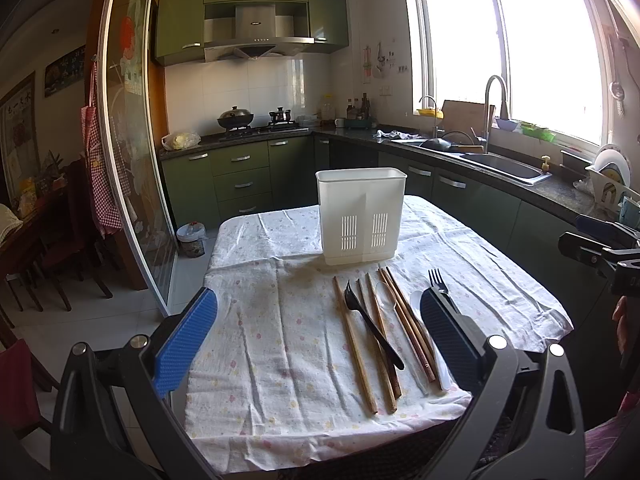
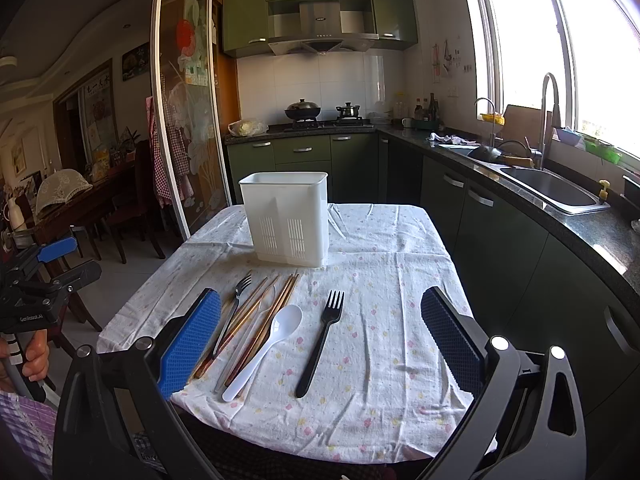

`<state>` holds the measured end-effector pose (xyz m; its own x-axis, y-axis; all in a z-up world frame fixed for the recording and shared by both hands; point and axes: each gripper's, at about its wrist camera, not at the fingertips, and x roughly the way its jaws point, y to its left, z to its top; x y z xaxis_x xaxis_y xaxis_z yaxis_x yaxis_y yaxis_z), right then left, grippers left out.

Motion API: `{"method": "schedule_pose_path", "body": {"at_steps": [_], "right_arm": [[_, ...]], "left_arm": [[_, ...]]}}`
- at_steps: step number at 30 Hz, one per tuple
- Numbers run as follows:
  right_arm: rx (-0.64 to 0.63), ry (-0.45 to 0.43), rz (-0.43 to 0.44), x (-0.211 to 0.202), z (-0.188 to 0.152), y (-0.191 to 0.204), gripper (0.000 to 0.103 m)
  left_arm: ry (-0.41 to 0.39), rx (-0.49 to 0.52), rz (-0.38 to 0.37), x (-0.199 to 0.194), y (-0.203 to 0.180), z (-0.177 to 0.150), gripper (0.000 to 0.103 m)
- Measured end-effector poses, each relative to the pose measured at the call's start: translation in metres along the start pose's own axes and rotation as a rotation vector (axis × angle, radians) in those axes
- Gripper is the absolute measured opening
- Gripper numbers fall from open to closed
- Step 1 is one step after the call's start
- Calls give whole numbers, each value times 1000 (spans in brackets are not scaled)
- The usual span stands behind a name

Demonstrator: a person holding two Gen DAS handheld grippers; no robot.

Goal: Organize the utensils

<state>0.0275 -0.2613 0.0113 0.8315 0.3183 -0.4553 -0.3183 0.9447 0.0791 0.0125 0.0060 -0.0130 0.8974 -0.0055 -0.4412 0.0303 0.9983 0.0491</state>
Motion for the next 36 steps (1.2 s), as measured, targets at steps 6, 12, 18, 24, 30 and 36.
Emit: {"method": "schedule_pose_path", "body": {"at_steps": [6,12,18,24,30,36], "right_arm": [[1,0,0,0,0,0,99],[2,7,3,5,-5,0,99],[7,62,40,21,-2,-3,99],[82,287,140,74,12,-23,99],[175,458,192,129,19,-40,99],[201,501,173,159,18,-47,99]], "left_arm": [[0,1,0,0,0,0,97],[0,0,-1,0,0,0,97],[63,-9,-10,19,3,8,97],[308,-93,-60,95,10,25,97],[620,-118,-84,188,1,19,97],[764,-187,-79,239,-4,14,86]]}}
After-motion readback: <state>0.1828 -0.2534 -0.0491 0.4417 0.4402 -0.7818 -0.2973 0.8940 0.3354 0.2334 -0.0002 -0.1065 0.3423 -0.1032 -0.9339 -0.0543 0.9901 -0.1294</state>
